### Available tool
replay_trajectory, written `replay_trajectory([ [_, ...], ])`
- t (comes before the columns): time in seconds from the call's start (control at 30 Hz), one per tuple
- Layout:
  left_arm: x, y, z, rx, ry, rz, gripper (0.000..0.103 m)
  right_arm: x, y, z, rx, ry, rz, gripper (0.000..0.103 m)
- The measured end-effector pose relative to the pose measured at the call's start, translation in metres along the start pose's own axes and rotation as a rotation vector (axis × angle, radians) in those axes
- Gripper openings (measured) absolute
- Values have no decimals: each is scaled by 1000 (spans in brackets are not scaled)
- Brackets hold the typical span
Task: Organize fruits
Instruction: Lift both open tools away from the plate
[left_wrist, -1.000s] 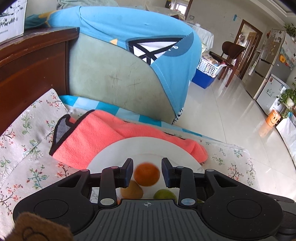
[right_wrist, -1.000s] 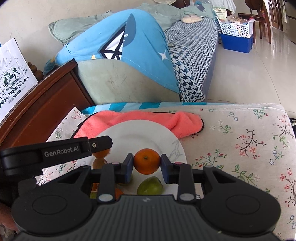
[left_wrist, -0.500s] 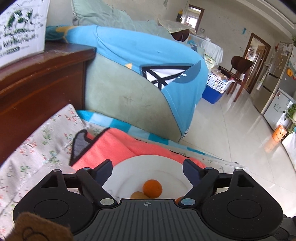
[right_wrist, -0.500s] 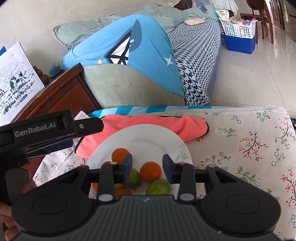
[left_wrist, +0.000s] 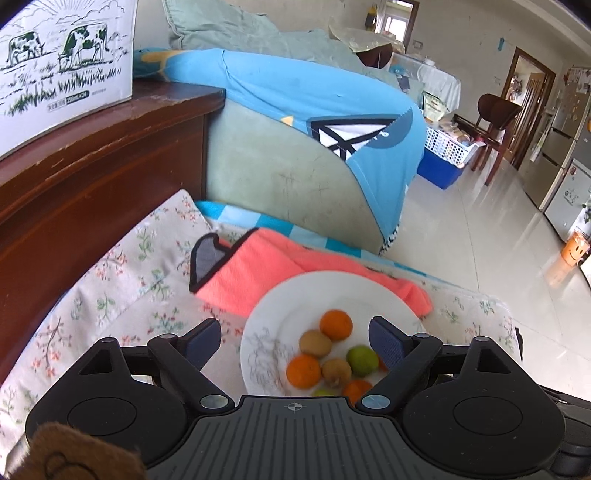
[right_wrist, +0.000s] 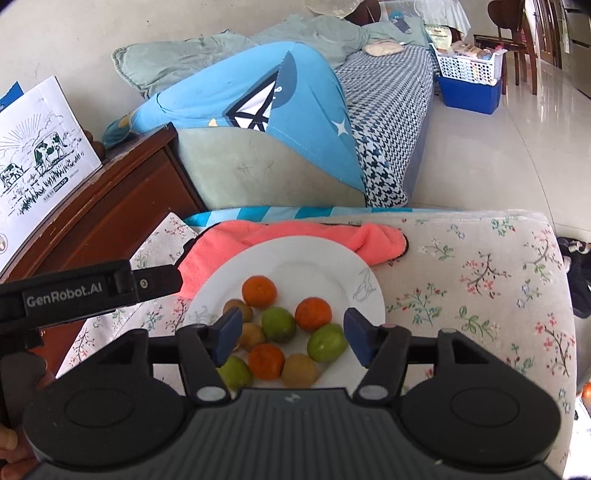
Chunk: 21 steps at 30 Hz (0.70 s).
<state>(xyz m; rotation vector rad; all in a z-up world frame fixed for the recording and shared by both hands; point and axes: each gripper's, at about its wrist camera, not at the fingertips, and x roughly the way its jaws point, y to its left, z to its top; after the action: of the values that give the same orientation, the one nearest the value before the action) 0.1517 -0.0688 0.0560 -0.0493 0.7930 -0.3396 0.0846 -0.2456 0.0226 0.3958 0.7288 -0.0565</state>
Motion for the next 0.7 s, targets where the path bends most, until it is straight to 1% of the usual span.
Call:
replay_trajectory([
  [0.07,-4,0,-5,9,6,17,93,-5,1,-5,9,8,-5,68],
  [0.1,-6,0,-8,13,10,23,93,-8,2,-7,10,10,-8,68],
  [0.2,-13,5,-15,2,17,42,95,-18,5,-16,11,11,-10,74],
  [0.27,-18,10,-21,-16,8,47,97,-25,6,-21,15,-1,-21,80],
  [0.3,-20,13,-24,-24,0,47,97,-28,7,-23,16,-5,-26,81],
  [0.43,-30,22,-33,-40,-22,45,97,-33,8,-33,33,17,-50,90],
  [0.53,-34,29,-36,-30,-11,49,97,-36,7,-38,30,42,-39,90],
  [0.6,-35,37,-37,-43,2,45,97,-34,6,-40,10,66,-21,91],
  [0.7,-36,47,-39,-46,7,45,97,-31,6,-44,-1,86,-19,91],
])
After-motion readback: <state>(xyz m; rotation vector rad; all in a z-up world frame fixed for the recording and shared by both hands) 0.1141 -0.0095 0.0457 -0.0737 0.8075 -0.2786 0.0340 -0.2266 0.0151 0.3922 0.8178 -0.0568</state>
